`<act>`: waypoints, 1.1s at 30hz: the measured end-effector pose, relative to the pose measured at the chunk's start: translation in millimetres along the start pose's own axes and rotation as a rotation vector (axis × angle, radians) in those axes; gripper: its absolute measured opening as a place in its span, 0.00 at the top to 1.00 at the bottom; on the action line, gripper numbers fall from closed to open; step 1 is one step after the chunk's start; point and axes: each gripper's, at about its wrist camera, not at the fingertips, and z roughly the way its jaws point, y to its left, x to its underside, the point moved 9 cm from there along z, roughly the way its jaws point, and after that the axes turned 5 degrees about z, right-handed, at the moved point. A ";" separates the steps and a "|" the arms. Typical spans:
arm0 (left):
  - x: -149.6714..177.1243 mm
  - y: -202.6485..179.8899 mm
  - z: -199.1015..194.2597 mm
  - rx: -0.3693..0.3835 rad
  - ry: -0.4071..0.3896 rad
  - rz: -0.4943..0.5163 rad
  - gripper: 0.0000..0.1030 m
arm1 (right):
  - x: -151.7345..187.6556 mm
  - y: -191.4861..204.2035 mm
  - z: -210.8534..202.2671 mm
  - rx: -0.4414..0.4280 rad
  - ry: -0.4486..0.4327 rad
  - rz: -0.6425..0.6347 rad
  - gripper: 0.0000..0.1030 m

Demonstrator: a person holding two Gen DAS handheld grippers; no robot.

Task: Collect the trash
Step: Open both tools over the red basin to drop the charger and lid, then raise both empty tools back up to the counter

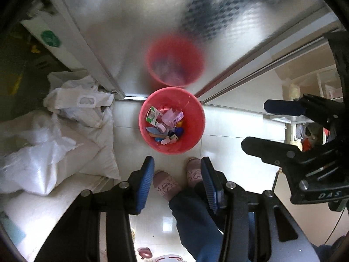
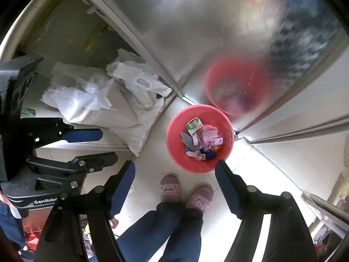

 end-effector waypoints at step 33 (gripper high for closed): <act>-31.7 -43.0 -369.9 -0.206 -0.480 -0.004 0.00 | -62.4 86.6 -324.0 0.066 -0.484 -0.092 0.03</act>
